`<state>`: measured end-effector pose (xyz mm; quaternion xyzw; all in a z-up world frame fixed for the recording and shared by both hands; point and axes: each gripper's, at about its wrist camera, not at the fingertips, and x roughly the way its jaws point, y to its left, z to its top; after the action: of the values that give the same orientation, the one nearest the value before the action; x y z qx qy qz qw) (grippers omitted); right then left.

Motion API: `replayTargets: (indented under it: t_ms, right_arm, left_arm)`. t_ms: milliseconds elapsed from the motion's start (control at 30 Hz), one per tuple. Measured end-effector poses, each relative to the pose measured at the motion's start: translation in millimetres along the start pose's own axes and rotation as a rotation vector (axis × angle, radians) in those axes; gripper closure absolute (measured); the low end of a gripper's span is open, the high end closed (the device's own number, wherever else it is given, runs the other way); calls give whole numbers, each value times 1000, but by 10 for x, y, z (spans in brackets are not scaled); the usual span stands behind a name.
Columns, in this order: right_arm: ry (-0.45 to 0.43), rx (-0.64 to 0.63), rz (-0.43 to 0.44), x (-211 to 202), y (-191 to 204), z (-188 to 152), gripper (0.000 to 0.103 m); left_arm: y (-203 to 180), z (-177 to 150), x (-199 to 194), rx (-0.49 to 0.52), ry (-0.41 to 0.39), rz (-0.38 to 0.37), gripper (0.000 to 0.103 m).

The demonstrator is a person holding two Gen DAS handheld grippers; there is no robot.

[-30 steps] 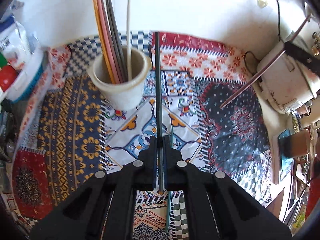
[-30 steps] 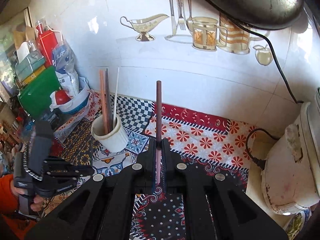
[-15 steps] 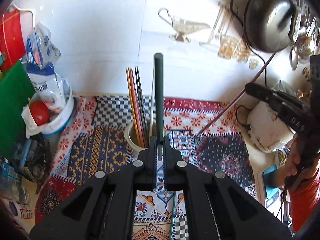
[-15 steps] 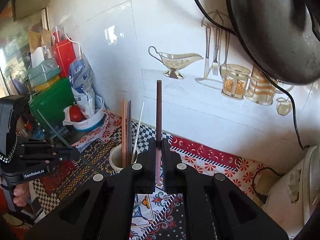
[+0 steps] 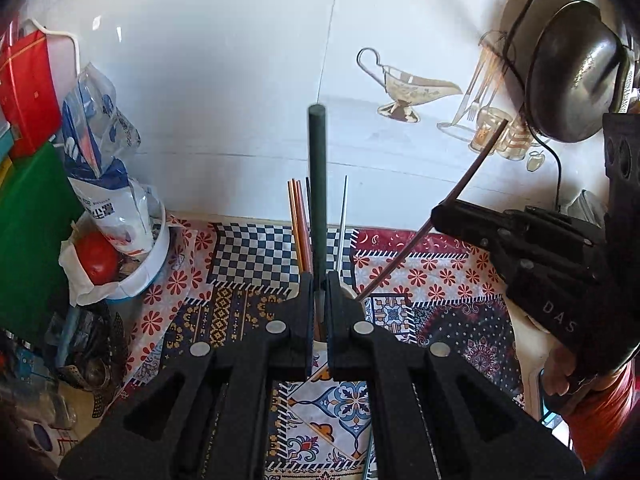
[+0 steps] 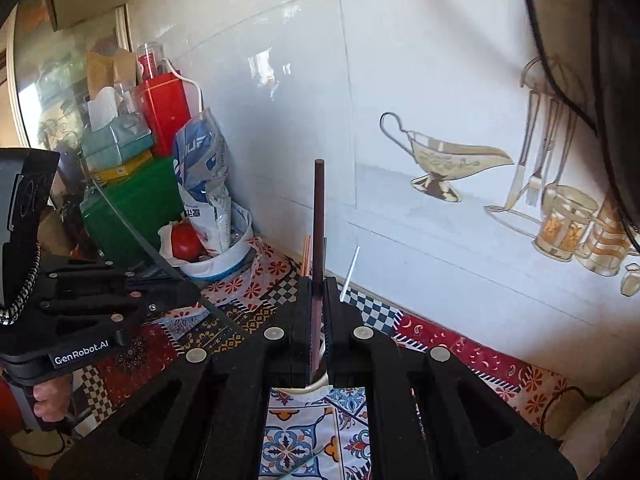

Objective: Organize utensils

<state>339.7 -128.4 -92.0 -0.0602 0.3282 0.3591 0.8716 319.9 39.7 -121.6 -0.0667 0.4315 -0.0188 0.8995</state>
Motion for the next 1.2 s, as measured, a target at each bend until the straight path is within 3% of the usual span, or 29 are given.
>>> replayTargets:
  t_ms: [367,667,833,1000,1067,1200]
  right_arm:
    - [225,25,72,877,16,-263,99]
    - [252,40,78,912,-53,-273,97]
    - [216,35,44,754,-65,-244,78]
    - [176,20,-11,509,-67,-288,66]
    - [171,25,-26,421,-96,-346,63]
    - [184,33,-90,270,-181,-535,56]
  left_arm:
    - [95,-123,631,-23,144,-1,99]
    - [103,-87,594,-24,105,-7,97]
    - [75,-88,430,-22,66,-11,88]
    - [-35,-223,284,34,48,-20,66]
    - [-90,-325,291,61,58,-19,59]
    - [-196,-647,510,108,152,-15,57]
